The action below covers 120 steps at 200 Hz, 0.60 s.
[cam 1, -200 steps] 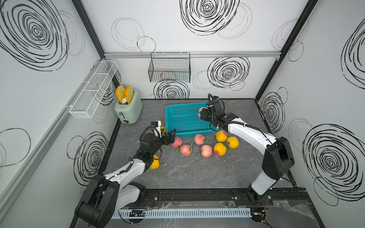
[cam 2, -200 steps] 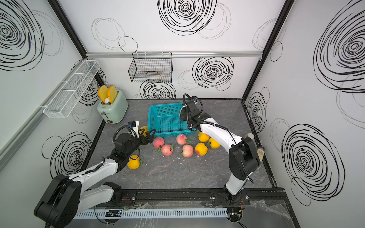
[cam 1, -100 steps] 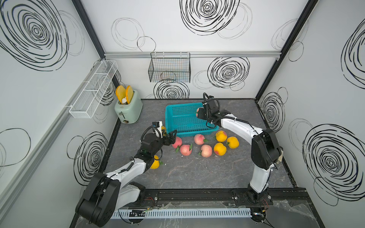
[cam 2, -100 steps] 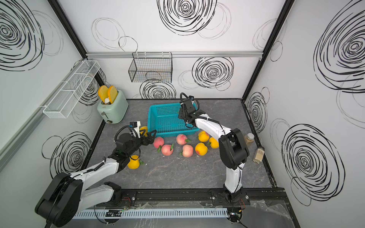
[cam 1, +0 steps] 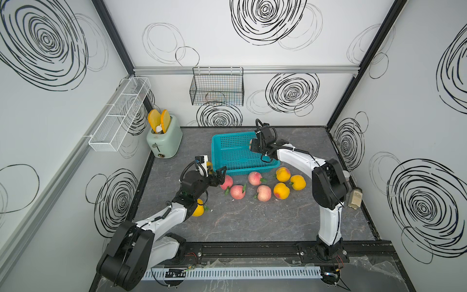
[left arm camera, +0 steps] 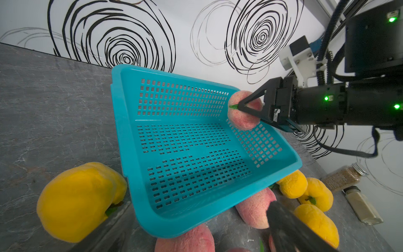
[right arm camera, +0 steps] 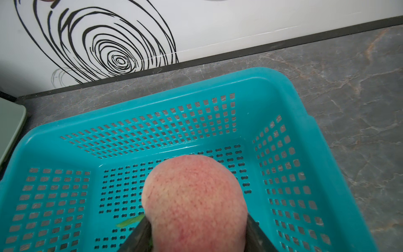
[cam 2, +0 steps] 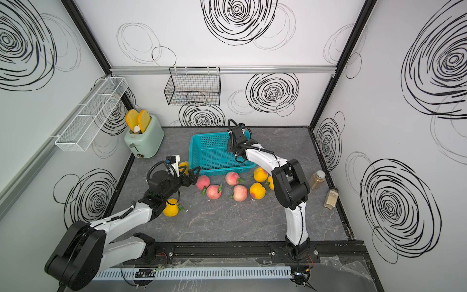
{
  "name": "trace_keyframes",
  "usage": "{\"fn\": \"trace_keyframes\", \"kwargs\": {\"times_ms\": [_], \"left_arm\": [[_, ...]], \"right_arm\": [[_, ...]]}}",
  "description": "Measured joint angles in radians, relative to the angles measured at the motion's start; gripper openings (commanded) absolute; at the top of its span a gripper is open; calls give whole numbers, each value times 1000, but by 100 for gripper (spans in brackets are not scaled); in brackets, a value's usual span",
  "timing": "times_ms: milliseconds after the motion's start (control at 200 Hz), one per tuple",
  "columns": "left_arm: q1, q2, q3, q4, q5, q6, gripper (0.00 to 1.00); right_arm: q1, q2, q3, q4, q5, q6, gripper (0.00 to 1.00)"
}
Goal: Put the peaches into the basket
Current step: Place the peach in the basket.
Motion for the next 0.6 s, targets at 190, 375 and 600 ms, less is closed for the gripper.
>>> {"fn": "trace_keyframes", "kwargs": {"times_ms": [190,375,600], "left_arm": [[0,-13,-5,0,-7,0,98],[-1,-20,-6,0,-11,0,98],[-1,-20,-7,0,-13,0,98]], "right_arm": [[-27,85,59,1,4,-15,57],[-35,152,69,6,20,-40,61],[-38,193,89,7,27,-63,66]]}}
